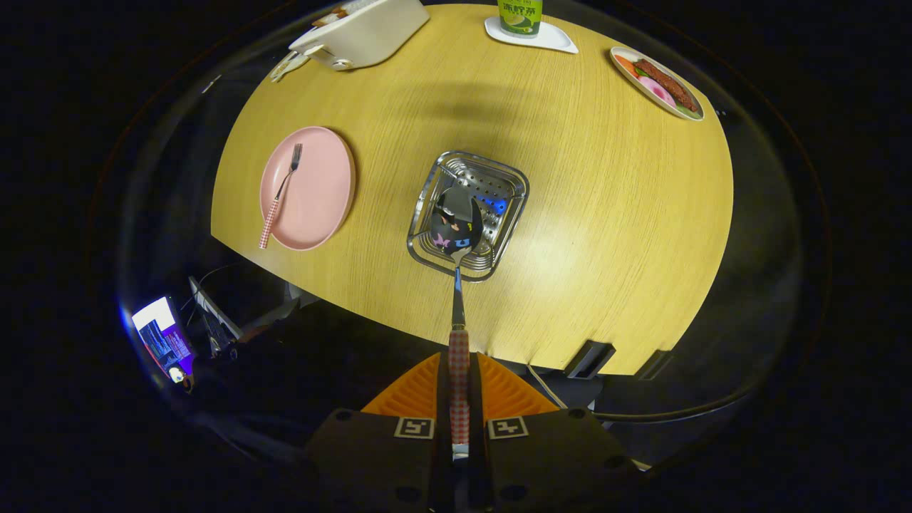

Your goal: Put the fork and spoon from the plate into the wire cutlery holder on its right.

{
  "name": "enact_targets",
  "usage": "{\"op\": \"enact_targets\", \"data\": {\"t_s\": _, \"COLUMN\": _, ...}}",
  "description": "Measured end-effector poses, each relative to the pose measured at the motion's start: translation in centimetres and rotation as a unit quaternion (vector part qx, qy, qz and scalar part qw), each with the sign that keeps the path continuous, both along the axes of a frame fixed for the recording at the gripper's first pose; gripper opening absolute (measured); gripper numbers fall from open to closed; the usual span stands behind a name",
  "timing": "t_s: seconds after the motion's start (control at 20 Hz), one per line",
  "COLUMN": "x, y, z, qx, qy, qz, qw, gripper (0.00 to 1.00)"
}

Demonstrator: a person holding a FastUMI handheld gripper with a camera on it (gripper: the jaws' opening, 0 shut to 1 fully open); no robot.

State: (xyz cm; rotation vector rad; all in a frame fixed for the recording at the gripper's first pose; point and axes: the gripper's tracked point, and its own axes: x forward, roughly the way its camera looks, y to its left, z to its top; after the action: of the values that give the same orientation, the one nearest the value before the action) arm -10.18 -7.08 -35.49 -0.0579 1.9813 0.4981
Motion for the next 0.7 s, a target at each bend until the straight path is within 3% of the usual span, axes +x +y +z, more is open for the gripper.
{"op": "enact_targets", "data": {"t_s": 0.7, "x": 2.2, "y": 1.5, "z": -3.8, "qx": -0.049, "qy": 0.084, "qz": 0.005, "qw": 0.995, "gripper": 0.13}}
